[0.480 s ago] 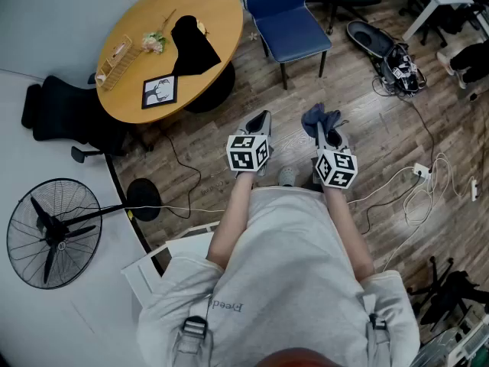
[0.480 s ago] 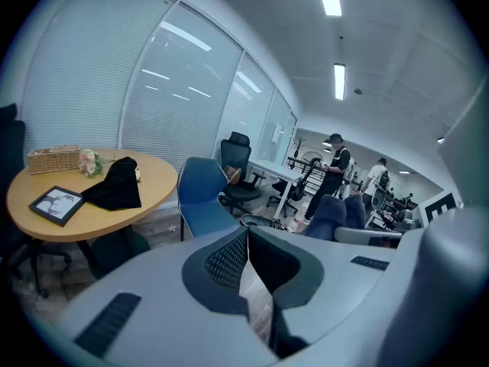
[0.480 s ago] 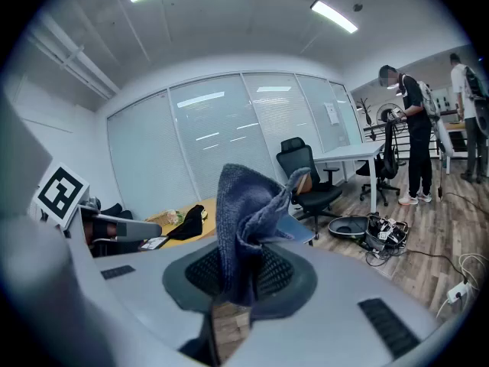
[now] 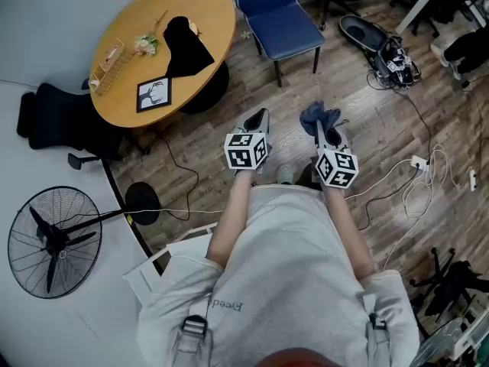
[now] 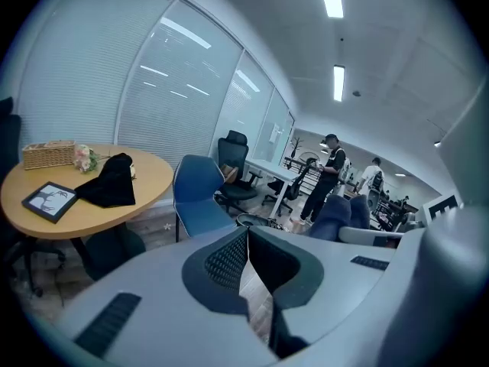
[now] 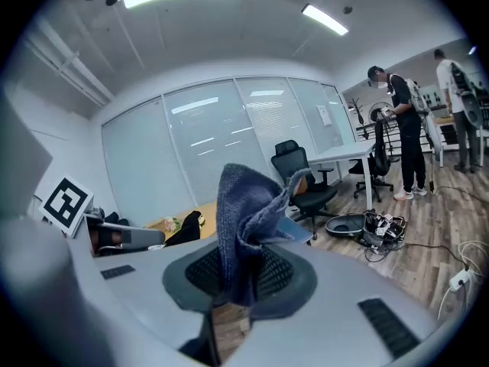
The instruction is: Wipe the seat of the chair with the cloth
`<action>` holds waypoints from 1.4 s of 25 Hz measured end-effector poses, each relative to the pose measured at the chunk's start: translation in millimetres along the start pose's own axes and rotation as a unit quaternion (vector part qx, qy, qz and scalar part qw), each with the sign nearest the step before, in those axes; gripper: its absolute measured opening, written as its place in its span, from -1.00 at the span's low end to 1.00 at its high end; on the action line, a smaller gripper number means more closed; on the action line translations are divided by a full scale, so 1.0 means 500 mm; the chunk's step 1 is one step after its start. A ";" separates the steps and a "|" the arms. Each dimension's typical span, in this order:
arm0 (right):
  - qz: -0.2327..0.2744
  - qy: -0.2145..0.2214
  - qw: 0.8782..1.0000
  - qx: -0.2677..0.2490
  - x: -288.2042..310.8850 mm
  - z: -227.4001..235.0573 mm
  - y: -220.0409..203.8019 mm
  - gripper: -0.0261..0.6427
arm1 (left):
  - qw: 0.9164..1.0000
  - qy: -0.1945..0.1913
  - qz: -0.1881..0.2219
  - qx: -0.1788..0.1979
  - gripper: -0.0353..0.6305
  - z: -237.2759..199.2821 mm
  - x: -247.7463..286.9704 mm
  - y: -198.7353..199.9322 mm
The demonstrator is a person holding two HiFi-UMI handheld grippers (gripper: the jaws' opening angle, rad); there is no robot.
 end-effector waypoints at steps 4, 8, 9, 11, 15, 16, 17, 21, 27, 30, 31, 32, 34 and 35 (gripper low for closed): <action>0.013 0.004 1.000 0.022 -0.020 0.019 0.007 -0.72 | 1.000 -0.014 -0.003 0.002 -0.81 0.015 0.014 -0.002; 0.026 0.022 0.998 0.051 -0.035 0.026 0.006 -0.72 | 1.000 -0.025 -0.008 0.004 -0.81 0.029 0.024 -0.004; 0.025 0.022 0.998 0.052 -0.039 0.025 0.004 -0.72 | 1.000 -0.027 -0.009 0.003 -0.81 0.032 0.023 -0.005; 0.024 0.023 0.998 0.054 -0.044 0.026 -0.001 -0.72 | 1.000 -0.029 -0.010 0.003 -0.81 0.035 0.023 -0.007; 0.025 0.039 0.996 0.072 -0.037 0.033 -0.013 -0.72 | 1.000 -0.023 -0.014 -0.009 -0.81 0.021 0.023 -0.023; 0.025 0.042 0.996 0.080 -0.035 0.036 -0.016 -0.72 | 1.000 -0.019 -0.016 -0.015 -0.81 0.015 0.024 -0.027; 0.024 0.044 0.995 0.086 -0.032 0.040 -0.018 -0.72 | 1.000 -0.014 -0.016 -0.019 -0.81 0.010 0.026 -0.029; 0.010 0.049 0.994 0.095 -0.001 0.062 -0.025 -0.72 | 1.000 0.000 -0.007 -0.024 -0.81 -0.003 0.042 -0.019; -0.010 0.052 0.992 0.117 0.087 0.080 -0.024 -0.72 | 1.000 0.020 -0.014 -0.017 -0.81 -0.048 0.077 0.017; -0.015 0.061 0.992 0.108 0.146 0.080 -0.007 -0.72 | 0.999 0.032 -0.019 -0.015 -0.81 -0.086 0.115 0.037; -0.018 0.062 0.992 0.108 0.168 0.084 -0.001 -0.72 | 0.999 0.037 -0.020 -0.014 -0.81 -0.100 0.130 0.047; -0.023 0.061 0.992 0.108 0.192 0.089 0.005 -0.72 | 0.999 0.043 -0.020 -0.013 -0.81 -0.116 0.146 0.061; -0.036 0.053 0.992 0.107 0.243 0.104 0.022 -0.72 | 0.998 0.053 -0.019 -0.009 -0.81 -0.148 0.182 0.097; -0.041 0.049 0.992 0.104 0.266 0.112 0.033 -0.72 | 0.998 0.056 -0.020 -0.006 -0.81 -0.161 0.200 0.117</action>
Point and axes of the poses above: the fingertips, and each gripper's own axes: x forward along the fingers, z to its right, y out of its top, the point moved 8 cm from there along -x, backward along the fingers, and after that the axes turned 2 degrees about z, right-handed, at the moved point
